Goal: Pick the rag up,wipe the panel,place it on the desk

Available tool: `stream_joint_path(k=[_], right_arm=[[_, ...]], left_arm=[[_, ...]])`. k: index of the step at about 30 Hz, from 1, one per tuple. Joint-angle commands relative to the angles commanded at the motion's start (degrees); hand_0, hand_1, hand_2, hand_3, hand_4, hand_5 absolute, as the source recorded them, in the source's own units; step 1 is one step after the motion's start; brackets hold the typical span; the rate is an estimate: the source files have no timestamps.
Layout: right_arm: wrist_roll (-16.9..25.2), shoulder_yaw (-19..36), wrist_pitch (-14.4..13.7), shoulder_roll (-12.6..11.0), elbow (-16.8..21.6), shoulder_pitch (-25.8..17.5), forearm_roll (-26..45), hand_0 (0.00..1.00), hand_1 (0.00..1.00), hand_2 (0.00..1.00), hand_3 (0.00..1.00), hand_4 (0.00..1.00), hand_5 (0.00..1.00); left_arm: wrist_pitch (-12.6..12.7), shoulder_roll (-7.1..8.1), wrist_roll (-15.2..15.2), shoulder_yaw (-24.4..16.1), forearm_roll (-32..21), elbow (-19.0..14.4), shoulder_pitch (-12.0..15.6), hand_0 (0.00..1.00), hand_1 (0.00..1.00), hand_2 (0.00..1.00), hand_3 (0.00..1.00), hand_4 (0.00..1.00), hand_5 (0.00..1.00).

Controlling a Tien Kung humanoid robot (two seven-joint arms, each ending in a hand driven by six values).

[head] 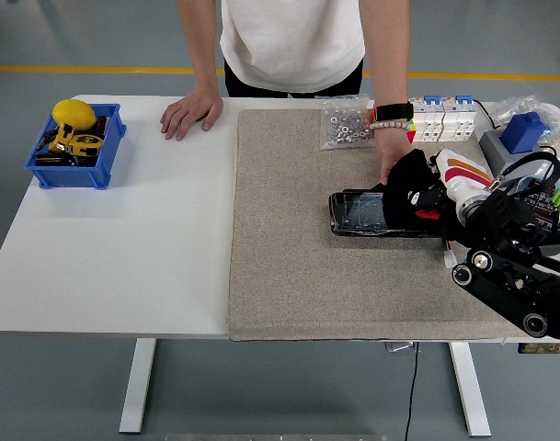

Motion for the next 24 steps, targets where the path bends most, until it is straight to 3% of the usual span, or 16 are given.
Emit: stream_joint_path(k=[24], right_arm=[[0.1,2.7,0.0,-3.3,-2.4,-2.0,-0.6,0.248,0.293,0.34,0.364,0.731,0.002]], left_arm=[[0.0,-0.05,0.1,0.4,-0.1,0.0,0.3,0.686,0.729,0.731,0.608,0.673,0.627]])
